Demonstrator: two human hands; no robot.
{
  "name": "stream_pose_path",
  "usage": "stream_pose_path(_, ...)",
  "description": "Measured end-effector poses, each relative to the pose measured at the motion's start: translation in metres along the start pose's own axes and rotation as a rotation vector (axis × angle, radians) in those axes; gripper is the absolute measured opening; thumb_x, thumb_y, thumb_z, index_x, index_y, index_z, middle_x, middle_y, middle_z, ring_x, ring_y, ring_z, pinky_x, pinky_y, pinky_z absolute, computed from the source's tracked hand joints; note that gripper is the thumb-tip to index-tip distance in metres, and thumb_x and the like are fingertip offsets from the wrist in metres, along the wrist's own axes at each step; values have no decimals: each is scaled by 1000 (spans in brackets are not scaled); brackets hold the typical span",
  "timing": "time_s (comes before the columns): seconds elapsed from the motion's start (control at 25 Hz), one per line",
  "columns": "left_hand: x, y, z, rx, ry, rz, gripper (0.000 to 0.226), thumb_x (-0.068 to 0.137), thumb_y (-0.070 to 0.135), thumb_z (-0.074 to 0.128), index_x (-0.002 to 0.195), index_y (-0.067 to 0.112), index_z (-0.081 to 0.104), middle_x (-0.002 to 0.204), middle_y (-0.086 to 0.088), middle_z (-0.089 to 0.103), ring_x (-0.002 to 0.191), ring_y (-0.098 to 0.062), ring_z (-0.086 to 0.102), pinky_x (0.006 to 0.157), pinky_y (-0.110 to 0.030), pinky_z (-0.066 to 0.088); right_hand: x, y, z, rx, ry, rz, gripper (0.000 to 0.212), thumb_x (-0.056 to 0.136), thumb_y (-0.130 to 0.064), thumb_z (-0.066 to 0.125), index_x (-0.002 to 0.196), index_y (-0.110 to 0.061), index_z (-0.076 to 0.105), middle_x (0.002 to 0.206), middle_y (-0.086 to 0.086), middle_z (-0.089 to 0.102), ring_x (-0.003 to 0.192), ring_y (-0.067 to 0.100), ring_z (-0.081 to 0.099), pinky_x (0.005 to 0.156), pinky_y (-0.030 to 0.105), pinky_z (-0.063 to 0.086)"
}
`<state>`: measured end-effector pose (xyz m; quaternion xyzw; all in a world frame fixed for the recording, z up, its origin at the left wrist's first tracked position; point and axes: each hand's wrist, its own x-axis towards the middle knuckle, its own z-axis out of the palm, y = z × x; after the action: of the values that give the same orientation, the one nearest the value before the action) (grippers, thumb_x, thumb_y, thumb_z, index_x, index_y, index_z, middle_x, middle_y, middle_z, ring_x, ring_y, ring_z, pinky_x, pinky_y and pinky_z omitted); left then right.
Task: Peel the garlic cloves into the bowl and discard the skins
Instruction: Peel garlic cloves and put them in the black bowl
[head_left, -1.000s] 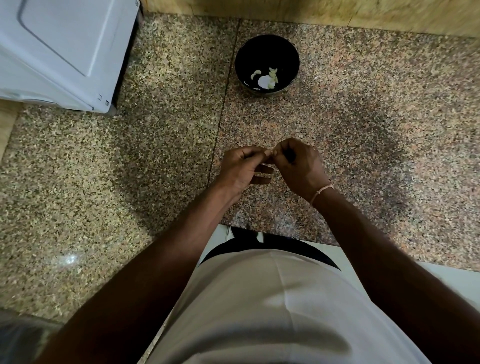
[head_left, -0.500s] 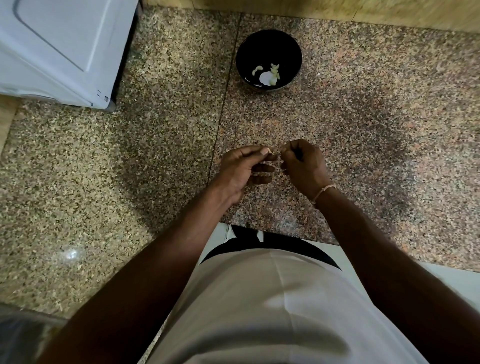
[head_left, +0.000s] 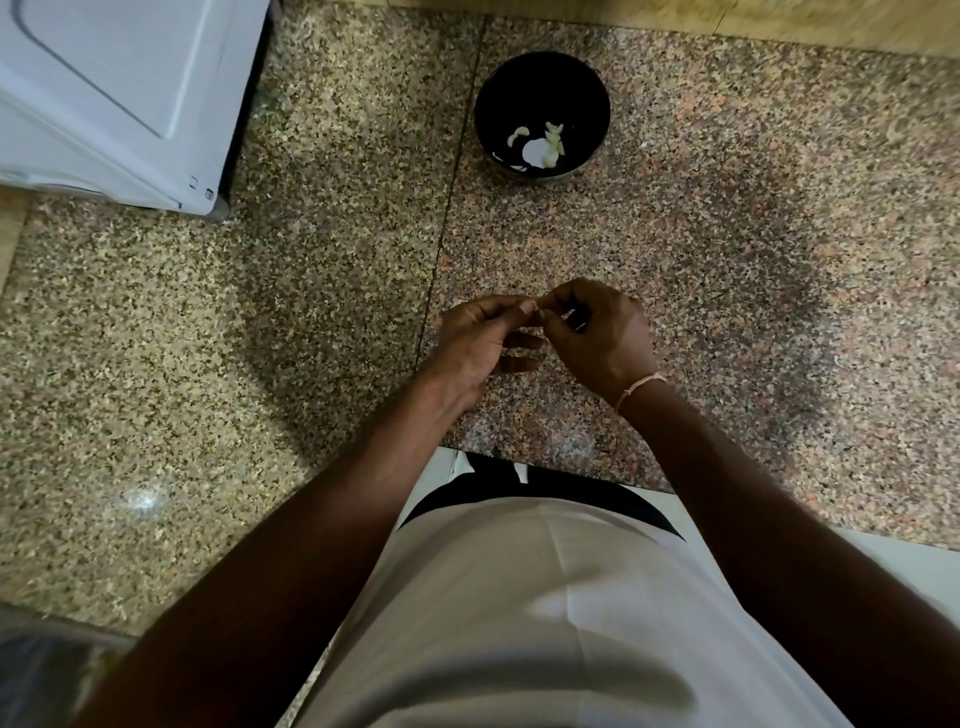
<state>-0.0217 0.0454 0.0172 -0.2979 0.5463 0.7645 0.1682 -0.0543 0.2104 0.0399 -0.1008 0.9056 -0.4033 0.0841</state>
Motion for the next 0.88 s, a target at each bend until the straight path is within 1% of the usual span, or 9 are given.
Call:
stream_pose_path(0.12,-1,-1,0,-12,-8,-12,7,95,18,77,92,20,83,97,-13,80,75,-24,77,57,-35,63,1,-1,1,-11,2,8,10,93,-27,69,93,-18,74,81,-4,72,70,12,66,61,31,56)
stream_pose_path(0.24,-1,-1,0,-13,-14,-18,6,95,20,77,97,20,83,98,-12,80,75,-23,76,57,-34,62,3,-1,3,-24,-36,17,11,95,-24,63,91,-15,69,80,0,69,70,19,65,61,40,57)
stream_pose_path(0.36,1,1,-2,-35,-4,-36,12,94,19,78,104,14,80,102,-13,80,76,-23,76,60,-36,63,4,1,5,19,-54,30,11,99,-22,62,94,-14,68,82,0,69,71,19,64,62,36,54)
stream_pose_path(0.48,1,4,-3,-64,-2,-63,16,94,16,77,109,12,78,104,-13,80,77,-21,76,58,-33,61,6,3,7,119,-67,89,13,101,-22,62,96,-13,69,81,0,70,69,15,63,58,29,47)
stream_pose_path(0.56,1,4,-4,-81,-3,-71,17,94,15,76,111,13,78,105,-12,80,78,-20,76,58,-32,61,7,3,7,161,-76,122,14,101,-23,62,95,-13,69,79,2,70,68,20,64,57,32,48)
stream_pose_path(0.68,2,4,-5,-86,-8,-66,15,94,14,76,109,15,80,106,-12,80,79,-19,77,57,-31,61,10,4,7,214,-81,164,15,102,-23,61,96,-12,68,81,8,71,73,31,68,63,44,56)
stream_pose_path(0.76,3,3,-7,-57,-3,-53,15,94,12,76,109,14,80,107,-13,80,79,-20,77,56,-31,61,10,6,8,233,-79,194,16,103,-23,60,98,-9,67,83,12,71,76,35,69,66,48,59)
stream_pose_path(0.8,3,3,-9,-42,0,-45,16,94,11,76,110,12,79,107,-13,80,79,-19,76,56,-31,61,10,7,9,227,-81,201,17,104,-23,59,98,-9,67,83,12,71,76,36,69,66,47,58)
stream_pose_path(0.88,2,2,-11,-16,7,-28,18,94,9,75,112,9,77,107,-14,79,76,-19,76,54,-31,61,10,11,11,185,-77,195,19,104,-23,58,96,-9,66,81,11,71,74,32,68,62,40,54)
